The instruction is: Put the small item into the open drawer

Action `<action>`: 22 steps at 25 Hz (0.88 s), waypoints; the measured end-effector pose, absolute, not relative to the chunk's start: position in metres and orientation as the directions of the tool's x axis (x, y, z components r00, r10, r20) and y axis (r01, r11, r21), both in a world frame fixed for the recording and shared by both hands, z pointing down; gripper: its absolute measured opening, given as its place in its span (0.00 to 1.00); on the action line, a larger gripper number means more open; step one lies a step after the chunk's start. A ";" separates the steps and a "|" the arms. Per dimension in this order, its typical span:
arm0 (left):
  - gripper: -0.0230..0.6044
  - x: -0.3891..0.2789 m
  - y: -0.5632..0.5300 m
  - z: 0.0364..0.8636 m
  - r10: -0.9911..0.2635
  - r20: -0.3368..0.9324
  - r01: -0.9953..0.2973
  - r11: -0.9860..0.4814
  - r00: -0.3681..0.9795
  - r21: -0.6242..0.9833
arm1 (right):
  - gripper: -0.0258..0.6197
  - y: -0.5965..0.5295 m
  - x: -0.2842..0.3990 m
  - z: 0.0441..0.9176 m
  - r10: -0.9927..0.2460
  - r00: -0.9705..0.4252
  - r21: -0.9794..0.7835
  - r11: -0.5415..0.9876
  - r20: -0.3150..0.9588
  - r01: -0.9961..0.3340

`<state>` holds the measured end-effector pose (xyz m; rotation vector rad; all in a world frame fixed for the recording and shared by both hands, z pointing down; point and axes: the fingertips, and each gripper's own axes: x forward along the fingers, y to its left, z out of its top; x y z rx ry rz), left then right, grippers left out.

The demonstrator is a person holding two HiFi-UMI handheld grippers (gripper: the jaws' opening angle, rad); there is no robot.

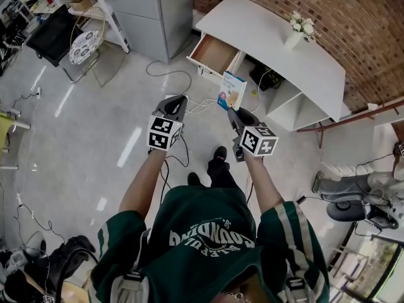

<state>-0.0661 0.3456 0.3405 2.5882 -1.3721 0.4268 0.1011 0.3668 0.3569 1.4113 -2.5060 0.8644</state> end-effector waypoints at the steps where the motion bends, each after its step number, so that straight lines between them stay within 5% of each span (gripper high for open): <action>1: 0.06 -0.066 0.344 0.341 -0.777 0.334 -0.829 -0.559 0.534 0.023 | 0.22 0.366 0.101 0.358 -0.742 -0.550 -0.414 0.394 0.383 -0.820; 22: 0.06 -0.040 0.261 0.348 -0.781 0.338 -0.830 -0.557 0.525 0.003 | 0.22 0.278 0.124 0.372 -0.737 -0.569 -0.440 0.403 0.364 -0.803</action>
